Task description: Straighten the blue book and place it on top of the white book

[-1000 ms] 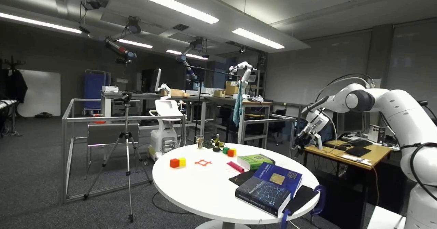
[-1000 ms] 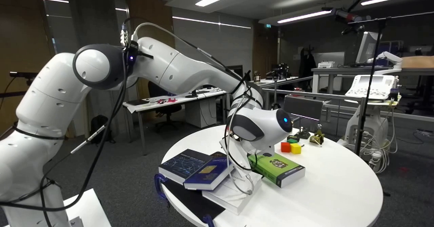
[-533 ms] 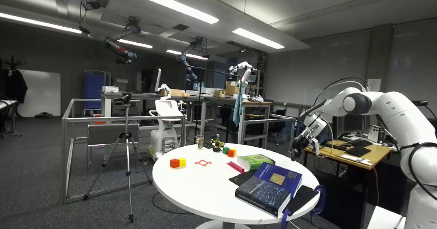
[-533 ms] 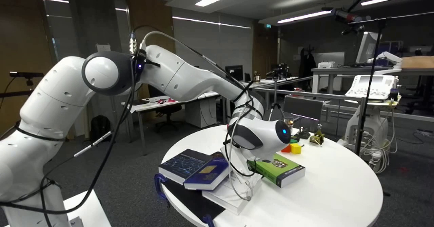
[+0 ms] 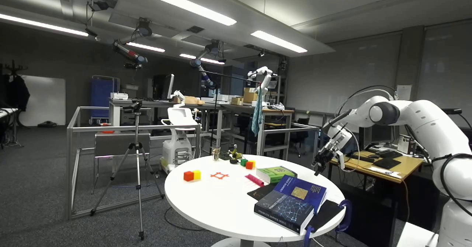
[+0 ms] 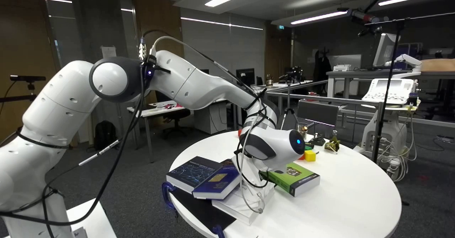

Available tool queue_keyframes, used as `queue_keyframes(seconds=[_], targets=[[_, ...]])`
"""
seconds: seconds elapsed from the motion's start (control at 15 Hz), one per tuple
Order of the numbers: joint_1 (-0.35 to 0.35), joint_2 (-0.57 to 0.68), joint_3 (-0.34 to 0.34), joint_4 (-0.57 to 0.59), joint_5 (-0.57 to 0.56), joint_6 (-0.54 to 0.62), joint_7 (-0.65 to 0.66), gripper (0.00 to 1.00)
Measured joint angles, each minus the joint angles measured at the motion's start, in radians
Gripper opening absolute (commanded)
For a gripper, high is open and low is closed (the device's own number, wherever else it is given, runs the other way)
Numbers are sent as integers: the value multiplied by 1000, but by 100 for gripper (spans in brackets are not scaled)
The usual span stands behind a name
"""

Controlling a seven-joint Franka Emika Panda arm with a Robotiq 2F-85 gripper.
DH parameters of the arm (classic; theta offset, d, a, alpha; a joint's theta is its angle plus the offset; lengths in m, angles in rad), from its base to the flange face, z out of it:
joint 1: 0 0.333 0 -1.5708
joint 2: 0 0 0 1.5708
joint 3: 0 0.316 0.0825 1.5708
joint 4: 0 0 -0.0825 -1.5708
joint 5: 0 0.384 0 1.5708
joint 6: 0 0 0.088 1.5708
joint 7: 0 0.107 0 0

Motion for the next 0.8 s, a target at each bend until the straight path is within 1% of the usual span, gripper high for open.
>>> queue_keyframes(seconds=[0.13,0.4,0.8], targets=[[0,10,3,0,3,0,0,100],[0,47,20,4,44,0,-1,100],[0,113,36,58,118,0,-6,100]])
